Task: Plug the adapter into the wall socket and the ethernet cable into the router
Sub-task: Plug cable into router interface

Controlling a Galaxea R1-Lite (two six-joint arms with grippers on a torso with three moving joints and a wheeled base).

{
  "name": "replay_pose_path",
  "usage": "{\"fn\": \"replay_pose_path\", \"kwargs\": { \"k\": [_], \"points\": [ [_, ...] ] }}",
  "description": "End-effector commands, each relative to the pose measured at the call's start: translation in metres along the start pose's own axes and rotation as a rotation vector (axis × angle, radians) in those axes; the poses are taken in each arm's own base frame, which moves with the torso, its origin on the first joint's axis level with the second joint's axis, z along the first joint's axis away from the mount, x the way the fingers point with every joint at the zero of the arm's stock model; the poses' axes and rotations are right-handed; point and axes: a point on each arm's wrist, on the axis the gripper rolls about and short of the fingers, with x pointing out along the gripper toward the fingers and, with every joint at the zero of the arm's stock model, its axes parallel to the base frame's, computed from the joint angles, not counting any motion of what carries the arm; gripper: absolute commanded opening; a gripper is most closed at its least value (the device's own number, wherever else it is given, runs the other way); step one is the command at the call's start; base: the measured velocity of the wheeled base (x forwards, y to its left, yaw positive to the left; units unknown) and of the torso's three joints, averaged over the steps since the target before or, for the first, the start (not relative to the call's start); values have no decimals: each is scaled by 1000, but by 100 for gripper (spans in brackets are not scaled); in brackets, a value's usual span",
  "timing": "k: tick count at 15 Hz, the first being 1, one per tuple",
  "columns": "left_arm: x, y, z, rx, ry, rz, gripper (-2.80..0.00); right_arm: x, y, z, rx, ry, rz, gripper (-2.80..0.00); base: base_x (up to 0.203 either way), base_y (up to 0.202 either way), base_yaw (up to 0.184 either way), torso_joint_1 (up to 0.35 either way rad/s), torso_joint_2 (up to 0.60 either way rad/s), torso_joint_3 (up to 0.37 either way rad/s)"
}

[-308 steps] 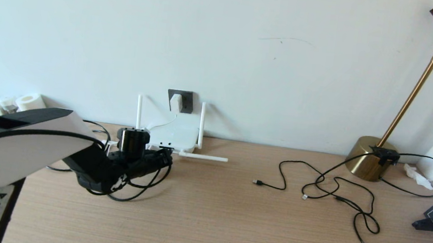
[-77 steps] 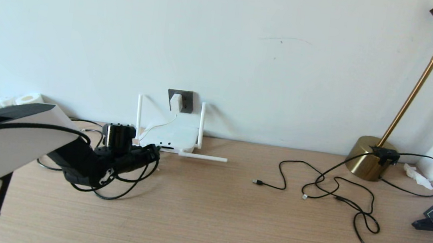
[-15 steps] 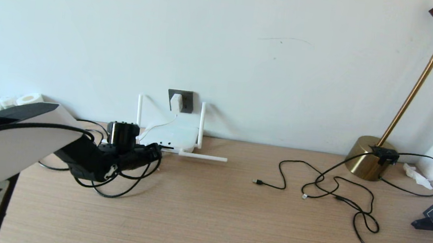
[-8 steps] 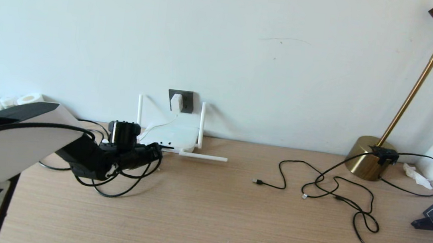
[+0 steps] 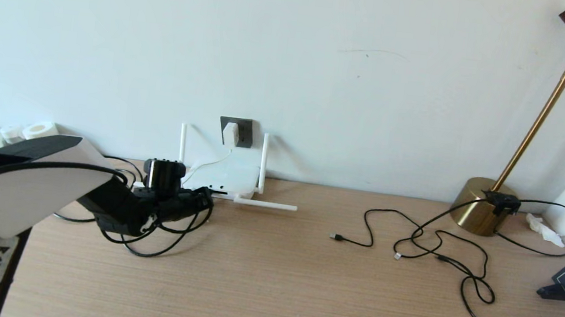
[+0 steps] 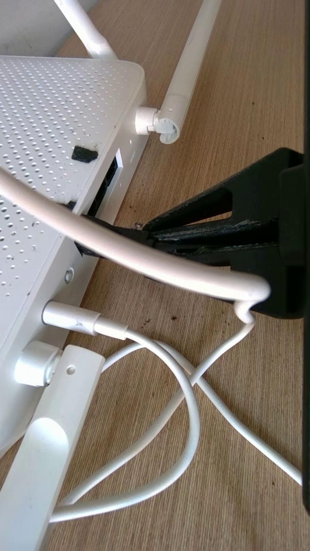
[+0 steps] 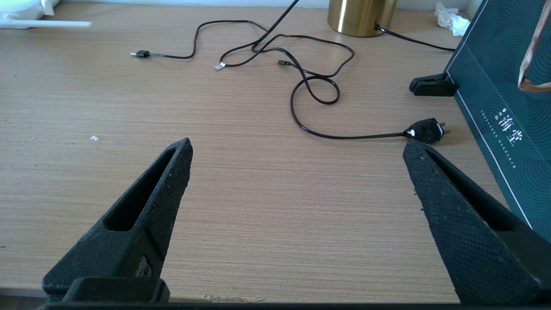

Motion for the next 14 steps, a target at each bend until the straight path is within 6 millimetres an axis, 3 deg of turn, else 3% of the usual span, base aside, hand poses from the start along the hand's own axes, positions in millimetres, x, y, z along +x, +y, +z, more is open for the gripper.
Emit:
{"fn": "replay_pose_path", "kwargs": {
  "k": [1,5,6,14],
  "points": [
    [1,0,0,-4,0,-3,-280,0,0,0,0,2,0,0,0,0,0,0,0,0],
    [0,0,0,-6,-3,-4,-280,0,0,0,0,2,0,0,0,0,0,0,0,0],
    [0,0,1,-7,-7,-6,0,0,0,0,0,2,0,0,0,0,0,0,0,0],
    [-7,-1,4,-8,-13,-4,0,0,0,0,0,2,0,0,0,0,0,0,0,0]
  ]
}}
